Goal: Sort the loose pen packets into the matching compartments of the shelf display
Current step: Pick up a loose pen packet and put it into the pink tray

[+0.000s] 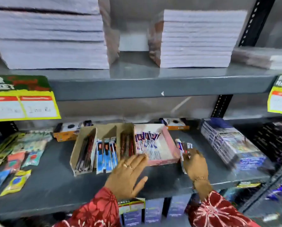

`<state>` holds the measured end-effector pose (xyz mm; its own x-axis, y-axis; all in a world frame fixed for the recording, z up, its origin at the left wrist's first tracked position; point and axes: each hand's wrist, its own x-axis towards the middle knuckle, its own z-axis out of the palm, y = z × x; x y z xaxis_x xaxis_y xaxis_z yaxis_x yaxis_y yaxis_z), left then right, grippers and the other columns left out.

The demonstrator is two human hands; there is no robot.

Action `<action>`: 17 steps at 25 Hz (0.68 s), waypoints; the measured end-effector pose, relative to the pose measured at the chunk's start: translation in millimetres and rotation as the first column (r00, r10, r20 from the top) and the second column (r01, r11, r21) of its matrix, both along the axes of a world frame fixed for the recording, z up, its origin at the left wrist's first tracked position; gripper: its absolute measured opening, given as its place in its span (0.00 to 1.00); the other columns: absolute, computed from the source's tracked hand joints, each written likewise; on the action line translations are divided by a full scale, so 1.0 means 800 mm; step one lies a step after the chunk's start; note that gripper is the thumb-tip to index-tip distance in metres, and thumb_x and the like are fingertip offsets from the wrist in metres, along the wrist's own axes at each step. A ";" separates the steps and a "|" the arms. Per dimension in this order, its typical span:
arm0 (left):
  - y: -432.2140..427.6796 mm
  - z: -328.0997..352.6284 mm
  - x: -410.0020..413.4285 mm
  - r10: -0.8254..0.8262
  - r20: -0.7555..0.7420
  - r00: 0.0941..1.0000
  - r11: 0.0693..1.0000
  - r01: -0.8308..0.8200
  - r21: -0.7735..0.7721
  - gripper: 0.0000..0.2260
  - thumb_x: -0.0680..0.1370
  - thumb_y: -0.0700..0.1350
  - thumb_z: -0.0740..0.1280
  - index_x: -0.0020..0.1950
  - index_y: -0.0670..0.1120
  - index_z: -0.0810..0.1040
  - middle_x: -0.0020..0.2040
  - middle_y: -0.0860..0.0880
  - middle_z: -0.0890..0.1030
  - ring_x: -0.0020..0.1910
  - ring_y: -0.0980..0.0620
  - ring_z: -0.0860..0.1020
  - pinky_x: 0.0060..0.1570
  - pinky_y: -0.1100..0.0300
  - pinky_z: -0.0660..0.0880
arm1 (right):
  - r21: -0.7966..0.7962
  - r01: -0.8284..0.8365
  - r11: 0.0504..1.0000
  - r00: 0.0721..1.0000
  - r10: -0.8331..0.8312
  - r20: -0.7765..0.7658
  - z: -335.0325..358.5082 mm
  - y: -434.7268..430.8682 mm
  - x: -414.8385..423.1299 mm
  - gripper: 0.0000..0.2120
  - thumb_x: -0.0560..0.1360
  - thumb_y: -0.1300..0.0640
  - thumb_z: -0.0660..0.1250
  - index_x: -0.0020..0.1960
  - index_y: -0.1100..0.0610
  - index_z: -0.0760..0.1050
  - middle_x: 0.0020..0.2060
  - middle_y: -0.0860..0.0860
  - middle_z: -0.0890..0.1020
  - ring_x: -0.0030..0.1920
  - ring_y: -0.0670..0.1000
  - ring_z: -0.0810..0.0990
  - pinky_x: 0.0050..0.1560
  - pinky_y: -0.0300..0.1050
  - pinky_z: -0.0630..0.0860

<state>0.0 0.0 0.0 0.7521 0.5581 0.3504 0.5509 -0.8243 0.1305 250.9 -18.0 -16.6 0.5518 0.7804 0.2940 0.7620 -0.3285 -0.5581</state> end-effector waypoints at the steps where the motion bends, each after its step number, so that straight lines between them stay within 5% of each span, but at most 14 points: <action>1: 0.009 -0.019 0.004 -0.045 -0.029 0.999 0.999 0.045 0.003 0.25 0.80 0.57 0.42 0.71 0.44 0.60 0.65 0.45 0.74 0.62 0.48 0.71 0.55 0.50 0.74 | -0.125 0.043 0.991 0.999 -0.045 -0.008 -0.012 0.010 0.007 0.13 0.73 0.59 0.65 0.54 0.65 0.77 0.50 0.68 0.79 0.50 0.68 0.78 0.49 0.58 0.76; 4: 0.022 -0.070 0.018 -0.226 -0.115 0.967 0.974 0.222 -0.046 0.25 0.80 0.58 0.42 0.74 0.49 0.56 0.66 0.49 0.73 0.65 0.53 0.69 0.61 0.56 0.70 | -0.315 0.091 0.945 0.995 -0.101 -0.014 -0.023 0.026 0.006 0.14 0.74 0.55 0.63 0.55 0.63 0.77 0.52 0.65 0.79 0.52 0.66 0.78 0.50 0.56 0.77; 7: 0.041 -0.084 0.025 -0.213 -0.090 0.973 0.967 0.196 -0.164 0.28 0.79 0.61 0.41 0.73 0.49 0.57 0.68 0.47 0.71 0.67 0.50 0.67 0.65 0.56 0.60 | -0.306 0.079 0.949 0.996 -0.059 0.074 -0.026 0.033 0.002 0.12 0.73 0.59 0.63 0.53 0.62 0.79 0.50 0.63 0.80 0.51 0.65 0.78 0.48 0.56 0.77; 10: 0.044 -0.100 0.024 -0.232 -0.067 0.970 0.962 0.219 -0.163 0.25 0.79 0.60 0.44 0.70 0.51 0.64 0.66 0.50 0.73 0.67 0.52 0.67 0.63 0.54 0.68 | -0.291 0.111 0.950 0.991 -0.083 0.106 -0.023 0.030 -0.001 0.11 0.72 0.60 0.64 0.52 0.63 0.79 0.48 0.64 0.81 0.50 0.65 0.79 0.46 0.55 0.77; 17: 0.052 -0.105 0.027 -0.265 -0.013 0.964 0.948 0.258 -0.185 0.24 0.78 0.61 0.50 0.65 0.52 0.74 0.69 0.53 0.70 0.71 0.51 0.60 0.67 0.48 0.60 | -0.144 0.134 0.980 0.990 -0.126 0.064 -0.024 0.032 0.002 0.08 0.72 0.61 0.65 0.44 0.64 0.82 0.41 0.67 0.82 0.41 0.69 0.80 0.40 0.54 0.77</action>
<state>21.3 41.6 -83.8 0.8908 0.3912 0.2313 0.3264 -0.9048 0.2733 252.5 7.2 -36.1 0.6378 0.7401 0.2134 0.7352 -0.5025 -0.4549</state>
